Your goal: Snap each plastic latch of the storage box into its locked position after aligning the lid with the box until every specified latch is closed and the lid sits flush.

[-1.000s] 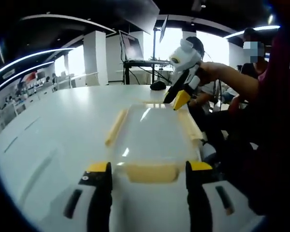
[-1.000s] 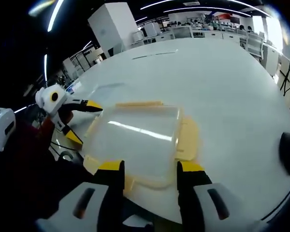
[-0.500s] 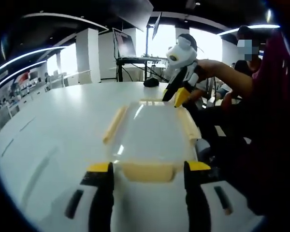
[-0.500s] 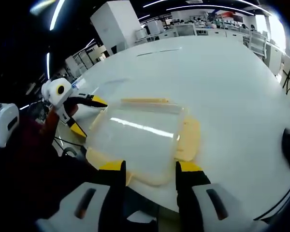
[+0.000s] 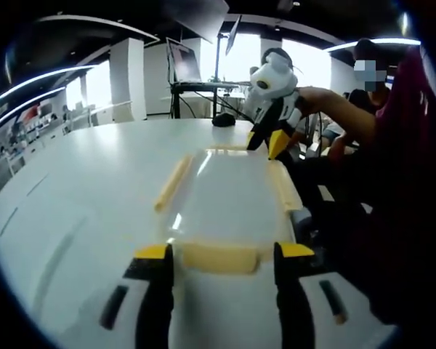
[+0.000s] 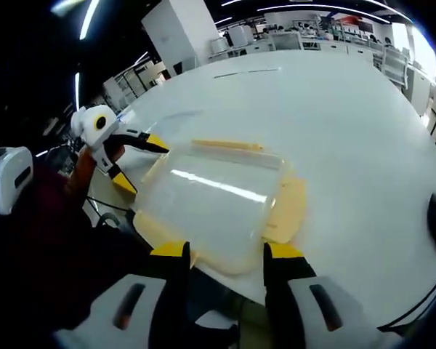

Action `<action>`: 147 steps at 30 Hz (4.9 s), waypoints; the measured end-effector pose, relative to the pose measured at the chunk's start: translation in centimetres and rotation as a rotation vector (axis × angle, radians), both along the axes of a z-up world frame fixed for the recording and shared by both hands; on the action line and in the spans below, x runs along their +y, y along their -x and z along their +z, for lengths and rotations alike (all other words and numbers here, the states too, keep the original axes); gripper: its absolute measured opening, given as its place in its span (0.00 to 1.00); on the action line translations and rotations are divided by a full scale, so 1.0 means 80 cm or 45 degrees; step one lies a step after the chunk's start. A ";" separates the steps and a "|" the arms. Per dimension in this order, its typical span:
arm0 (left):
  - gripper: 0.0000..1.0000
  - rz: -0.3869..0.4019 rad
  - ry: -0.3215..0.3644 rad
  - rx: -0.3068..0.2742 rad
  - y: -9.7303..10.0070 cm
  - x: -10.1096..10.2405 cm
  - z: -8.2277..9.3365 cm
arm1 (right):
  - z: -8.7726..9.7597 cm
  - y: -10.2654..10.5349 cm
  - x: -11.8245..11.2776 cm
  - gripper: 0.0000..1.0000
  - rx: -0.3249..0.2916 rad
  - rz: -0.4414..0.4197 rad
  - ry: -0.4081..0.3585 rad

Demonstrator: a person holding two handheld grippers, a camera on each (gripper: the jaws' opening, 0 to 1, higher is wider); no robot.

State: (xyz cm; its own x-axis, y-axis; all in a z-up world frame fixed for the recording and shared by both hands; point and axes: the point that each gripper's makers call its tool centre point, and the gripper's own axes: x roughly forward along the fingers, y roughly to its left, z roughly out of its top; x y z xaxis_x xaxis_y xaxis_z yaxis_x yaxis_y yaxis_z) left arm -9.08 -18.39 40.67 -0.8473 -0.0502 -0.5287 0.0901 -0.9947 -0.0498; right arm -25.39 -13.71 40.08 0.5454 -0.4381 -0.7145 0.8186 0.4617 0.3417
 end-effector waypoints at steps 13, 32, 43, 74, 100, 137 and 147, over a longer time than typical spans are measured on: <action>0.55 0.003 -0.019 -0.012 -0.002 -0.003 -0.003 | 0.008 0.003 0.006 0.40 0.026 0.046 0.000; 0.56 -0.009 -0.009 -0.031 -0.003 -0.005 -0.004 | 0.025 0.052 -0.020 0.52 0.438 0.518 0.131; 0.56 -0.022 -0.004 -0.059 -0.006 -0.006 -0.004 | 0.026 0.041 -0.038 0.60 0.552 0.850 0.229; 0.52 -0.096 0.089 -0.176 -0.013 0.000 -0.008 | 0.004 0.032 -0.050 0.55 0.662 1.135 0.213; 0.52 -0.106 0.085 -0.198 -0.009 0.002 -0.011 | -0.018 0.035 -0.048 0.45 0.745 1.337 0.143; 0.39 -0.128 0.067 -0.262 -0.016 0.009 -0.011 | -0.018 0.027 -0.035 0.39 0.743 1.319 0.106; 0.39 -0.146 0.076 -0.280 -0.017 0.010 -0.010 | -0.013 0.028 -0.030 0.39 0.734 1.315 0.116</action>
